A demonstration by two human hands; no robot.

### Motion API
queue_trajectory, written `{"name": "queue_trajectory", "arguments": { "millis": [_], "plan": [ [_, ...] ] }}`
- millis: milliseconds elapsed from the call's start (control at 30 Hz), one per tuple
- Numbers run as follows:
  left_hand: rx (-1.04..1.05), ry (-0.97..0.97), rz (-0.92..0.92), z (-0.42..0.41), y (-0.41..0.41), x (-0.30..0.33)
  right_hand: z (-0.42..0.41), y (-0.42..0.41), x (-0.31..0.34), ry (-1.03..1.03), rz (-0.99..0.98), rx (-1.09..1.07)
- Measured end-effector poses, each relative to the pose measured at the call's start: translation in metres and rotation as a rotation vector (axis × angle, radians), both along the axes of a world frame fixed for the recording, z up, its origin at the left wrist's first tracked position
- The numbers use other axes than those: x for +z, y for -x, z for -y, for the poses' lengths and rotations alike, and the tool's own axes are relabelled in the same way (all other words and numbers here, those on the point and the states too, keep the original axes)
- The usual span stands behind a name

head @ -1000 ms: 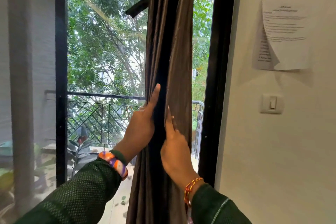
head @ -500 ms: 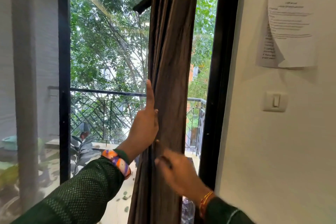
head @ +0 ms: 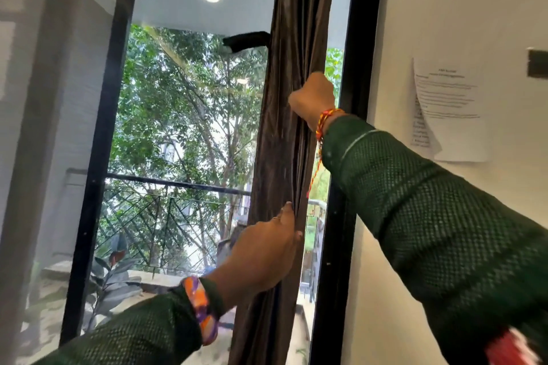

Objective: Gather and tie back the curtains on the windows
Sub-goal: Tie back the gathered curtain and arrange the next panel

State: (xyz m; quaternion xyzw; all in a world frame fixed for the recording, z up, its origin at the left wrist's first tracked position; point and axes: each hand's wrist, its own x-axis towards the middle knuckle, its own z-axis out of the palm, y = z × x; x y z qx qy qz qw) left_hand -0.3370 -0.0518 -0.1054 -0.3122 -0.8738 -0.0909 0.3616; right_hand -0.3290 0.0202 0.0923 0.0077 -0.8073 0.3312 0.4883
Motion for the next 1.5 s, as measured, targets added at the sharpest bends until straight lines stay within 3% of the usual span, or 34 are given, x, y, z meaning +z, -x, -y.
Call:
{"name": "queue_trajectory", "arguments": {
  "millis": [133,200,333,500,533,633,700,833,1000,1200,1300,1367,1500],
  "plan": [
    [-0.043,-0.045,-0.16,0.016,0.004,0.034,-0.014,-0.007,-0.002,-0.101,0.038,0.017],
    [-0.111,-0.223,-0.172,0.024,0.015,0.062,-0.018,-0.007,-0.001,-0.148,0.048,0.018],
    [-0.459,-0.846,-0.037,0.031,0.044,0.15,-0.022,-0.003,0.007,-0.184,-0.006,0.109],
    [-0.664,-1.137,0.216,0.028,0.069,0.235,-0.026,0.005,0.006,-0.276,-0.049,0.106],
    [-0.599,-1.146,0.169,0.028,0.074,0.244,-0.027,0.007,0.006,-0.291,-0.047,0.09],
    [0.068,-0.859,-0.201,0.04,0.107,0.267,-0.028,0.02,0.003,-0.32,-0.04,0.077],
    [0.196,-0.669,-0.271,0.048,0.132,0.283,-0.027,0.03,0.001,-0.346,-0.037,0.07],
    [-0.015,-0.608,-0.059,0.048,0.167,0.303,-0.026,0.059,-0.002,-0.391,-0.049,0.017],
    [-0.141,-0.599,-0.129,0.041,0.19,0.314,-0.022,0.101,-0.01,-0.398,-0.07,-0.01],
    [-0.443,-0.742,0.098,0.024,0.165,0.314,-0.007,0.133,-0.017,-0.457,-0.117,-0.014],
    [-0.565,-0.577,0.237,0.019,0.151,0.306,0.002,0.143,-0.021,-0.521,-0.19,-0.03],
    [-0.551,-0.555,0.236,0.013,0.149,0.305,0.005,0.146,-0.022,-0.544,-0.209,-0.014],
    [-0.274,-0.597,0.164,0.002,0.157,0.308,-0.006,0.151,-0.012,-0.567,-0.139,0.042]
  ]
}}
